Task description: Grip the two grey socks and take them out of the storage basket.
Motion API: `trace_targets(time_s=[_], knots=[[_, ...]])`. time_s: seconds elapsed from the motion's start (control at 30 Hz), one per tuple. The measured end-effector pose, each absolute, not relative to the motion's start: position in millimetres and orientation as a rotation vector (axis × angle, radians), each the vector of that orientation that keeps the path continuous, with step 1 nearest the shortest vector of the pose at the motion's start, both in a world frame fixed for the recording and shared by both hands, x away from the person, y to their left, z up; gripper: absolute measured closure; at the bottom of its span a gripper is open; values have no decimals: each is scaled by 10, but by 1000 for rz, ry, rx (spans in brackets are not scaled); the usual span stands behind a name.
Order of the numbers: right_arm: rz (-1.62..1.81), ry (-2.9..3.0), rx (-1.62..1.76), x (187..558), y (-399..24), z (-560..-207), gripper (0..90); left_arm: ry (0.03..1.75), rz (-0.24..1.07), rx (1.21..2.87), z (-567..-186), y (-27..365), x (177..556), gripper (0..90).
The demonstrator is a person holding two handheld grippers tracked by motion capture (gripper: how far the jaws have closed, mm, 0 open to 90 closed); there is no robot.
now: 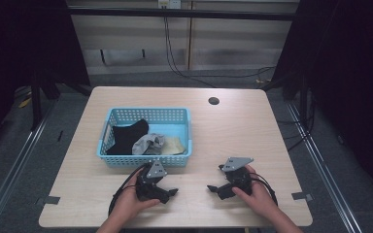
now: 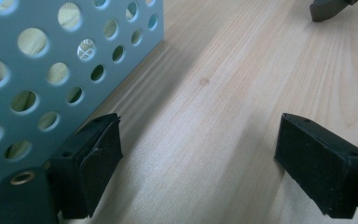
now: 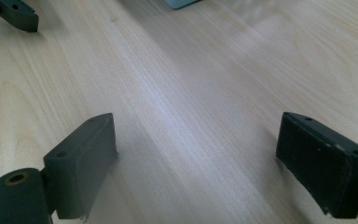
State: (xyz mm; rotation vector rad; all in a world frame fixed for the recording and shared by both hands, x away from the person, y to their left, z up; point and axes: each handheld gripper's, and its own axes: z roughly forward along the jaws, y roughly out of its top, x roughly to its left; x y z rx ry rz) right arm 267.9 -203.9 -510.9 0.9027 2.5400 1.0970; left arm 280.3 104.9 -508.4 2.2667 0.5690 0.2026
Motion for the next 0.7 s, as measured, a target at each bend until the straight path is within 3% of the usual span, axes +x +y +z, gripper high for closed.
trace_targets(time_s=[0.7], knots=[[1107,2541,901,2685,-2041,-5111,118,681,66,2408,-4699,1175,2844,235]])
